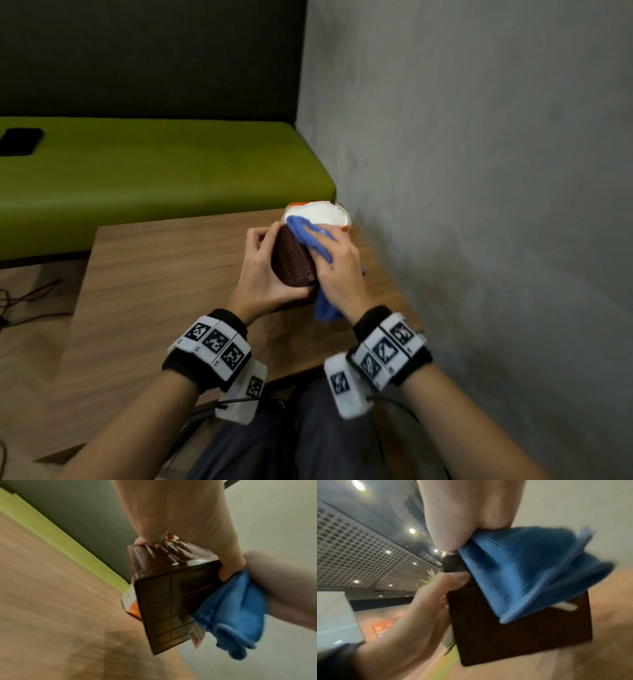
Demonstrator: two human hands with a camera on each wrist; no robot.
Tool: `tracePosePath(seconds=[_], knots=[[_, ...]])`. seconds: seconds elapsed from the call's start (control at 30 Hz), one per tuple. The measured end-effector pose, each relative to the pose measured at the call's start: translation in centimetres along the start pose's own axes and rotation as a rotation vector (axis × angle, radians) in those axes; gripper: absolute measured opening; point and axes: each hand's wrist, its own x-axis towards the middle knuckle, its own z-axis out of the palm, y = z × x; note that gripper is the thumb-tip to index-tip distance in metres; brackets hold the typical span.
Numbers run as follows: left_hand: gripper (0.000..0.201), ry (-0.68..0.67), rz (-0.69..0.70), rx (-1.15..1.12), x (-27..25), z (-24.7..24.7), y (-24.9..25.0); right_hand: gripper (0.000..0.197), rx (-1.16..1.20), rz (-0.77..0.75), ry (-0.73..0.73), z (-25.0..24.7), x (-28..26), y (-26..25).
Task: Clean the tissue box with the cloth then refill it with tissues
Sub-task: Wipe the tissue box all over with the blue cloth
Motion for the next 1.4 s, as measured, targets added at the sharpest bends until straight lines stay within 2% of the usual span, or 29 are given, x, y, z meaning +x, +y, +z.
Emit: tracePosePath(seconds=[0.07, 0.17, 0.23, 0.33, 0.4, 0.47, 0.57, 0.63, 0.73, 0.83, 0.93, 1.03, 1.13, 1.2, 1.3, 1.4], knots=[[0.102, -0.01, 0.004, 0.012, -0.2, -0.5, -0.4, 0.034, -0.027, -0.064, -0.005, -0.1, -1.5, 0.7], [0.102, -0.019, -0.008, 0.033, -1.0, -0.8, -0.5, 0.032, -0.108, 0.102, -0.031, -1.3, -1.9, 4.9], [0.103, -0.025, -0.012, 0.031, -1.0, -0.4, -0.3, 0.029, -0.102, 0.19, -0.027, -1.7, -1.0, 5.7], [0.106, -0.007, -0.035, 0.012, -0.4, 0.3, -0.5, 0.031, -0.052, 0.062, -0.034, -0.8, 0.1, 2.3], [0.105, -0.009, -0.03, -0.001, -0.6, 0.3, -1.0, 0.034, -0.026, -0.05, -0.126, -0.3, -0.2, 0.5], [0.103, -0.003, -0.029, 0.001, -1.6, 0.0, -1.9, 0.037, -0.061, -0.113, -0.205, -0.3, -1.0, 0.6], [0.103, -0.01, -0.079, -0.017, -2.9, -0.4, -3.6, 0.038, -0.185, -0.026, -0.193, -1.0, -1.5, 3.2], [0.105, -0.079, -0.134, -0.059, -2.9, -0.9, -4.6, 0.039, -0.237, 0.074, -0.133, -1.1, -1.5, 4.3], [0.111, -0.195, -0.209, -0.068, -2.3, -2.2, -5.6, 0.04, -0.266, 0.047, -0.159, -0.8, -1.6, 4.2], [0.12, -0.342, -0.214, 0.028, -1.5, -3.6, -5.5, 0.039, -0.283, 0.022, -0.193, -0.1, -1.4, 3.8], [0.13, -0.531, -0.212, 0.346, 0.4, -4.0, -3.3, 0.038, -0.286, 0.003, -0.22, 0.6, -1.3, 3.4], [0.12, -0.642, -0.203, 0.639, 2.1, -0.7, -0.4, 0.04, -0.245, 0.009, -0.204, 1.1, -1.5, 3.1], [0.106, -0.574, -0.229, 0.679, 2.6, 3.4, 1.0, 0.04, -0.181, 0.044, -0.126, 1.4, -2.0, 2.9], [0.102, -0.511, -0.246, 0.648, 2.5, 4.4, 0.6, 0.04, -0.203, 0.043, -0.065, 1.3, -2.5, 3.2], [0.114, -0.468, -0.214, 0.598, 2.5, 3.9, -0.4, 0.037, -0.198, 0.125, -0.013, 0.6, -3.4, 4.2], [0.119, -0.396, -0.172, 0.53, 2.1, 2.5, -0.6, 0.033, -0.045, 0.17, 0.008, -0.2, -3.1, 4.9]])
